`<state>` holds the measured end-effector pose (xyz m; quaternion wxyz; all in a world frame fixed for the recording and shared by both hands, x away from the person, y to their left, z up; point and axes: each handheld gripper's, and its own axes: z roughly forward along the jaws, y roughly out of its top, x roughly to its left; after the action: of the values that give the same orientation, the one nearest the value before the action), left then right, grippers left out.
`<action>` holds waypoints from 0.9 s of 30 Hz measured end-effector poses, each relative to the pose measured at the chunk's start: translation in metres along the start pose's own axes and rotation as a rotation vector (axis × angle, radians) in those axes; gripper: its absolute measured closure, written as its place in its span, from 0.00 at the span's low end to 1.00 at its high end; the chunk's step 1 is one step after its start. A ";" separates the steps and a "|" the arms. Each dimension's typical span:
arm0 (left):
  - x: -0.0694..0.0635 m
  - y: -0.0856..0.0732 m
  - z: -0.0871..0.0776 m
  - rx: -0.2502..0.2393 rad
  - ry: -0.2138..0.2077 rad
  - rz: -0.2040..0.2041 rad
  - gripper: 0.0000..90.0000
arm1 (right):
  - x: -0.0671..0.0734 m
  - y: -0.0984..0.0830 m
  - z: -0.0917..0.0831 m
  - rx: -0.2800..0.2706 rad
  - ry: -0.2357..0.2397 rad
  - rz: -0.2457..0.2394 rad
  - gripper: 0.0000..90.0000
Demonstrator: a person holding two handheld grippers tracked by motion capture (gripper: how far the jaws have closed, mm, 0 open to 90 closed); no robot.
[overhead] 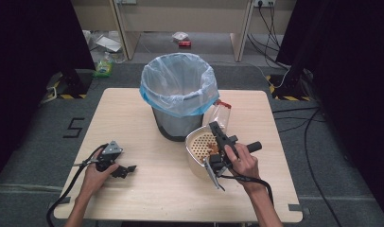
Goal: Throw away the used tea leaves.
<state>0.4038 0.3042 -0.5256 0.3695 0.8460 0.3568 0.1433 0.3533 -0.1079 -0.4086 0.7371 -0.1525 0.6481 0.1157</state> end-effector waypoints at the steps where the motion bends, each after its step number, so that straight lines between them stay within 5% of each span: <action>1: 0.000 0.000 0.000 0.000 0.000 0.000 0.00 | 0.000 0.000 -0.001 -0.003 0.002 0.016 0.97; 3: 0.000 0.000 0.000 0.000 0.000 0.000 0.00 | -0.001 0.000 -0.003 0.001 -0.020 0.052 0.97; 4: 0.000 0.000 0.000 0.000 0.000 0.000 0.00 | 0.000 0.003 -0.002 -0.013 -0.010 -0.017 0.97; 5: 0.000 0.000 0.000 0.000 0.000 0.000 0.00 | 0.002 0.004 -0.003 -0.022 0.003 -0.025 0.97; 7: 0.000 0.000 0.000 0.000 0.000 0.000 0.00 | -0.003 0.003 -0.003 -0.011 -0.035 0.029 0.97; 9: 0.000 0.000 0.000 0.000 0.000 0.000 0.00 | -0.002 0.005 -0.001 -0.018 -0.023 0.002 0.97; 16: 0.000 0.000 0.000 0.000 0.000 0.000 0.00 | -0.003 0.001 -0.005 -0.006 -0.071 0.096 0.97; 21: 0.000 0.000 0.000 0.000 0.000 0.000 0.00 | -0.001 0.001 -0.004 -0.006 -0.054 0.076 0.97; 23: 0.000 0.000 0.000 0.000 0.000 0.001 0.00 | -0.005 -0.003 -0.002 0.003 -0.055 0.155 0.97; 27: 0.000 0.000 0.000 0.000 0.000 0.000 0.00 | -0.018 -0.017 0.001 0.017 0.013 0.421 0.97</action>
<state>0.4038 0.3042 -0.5256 0.3695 0.8460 0.3567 0.1433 0.3582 -0.1222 -0.3893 0.6938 -0.0081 0.6713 0.2608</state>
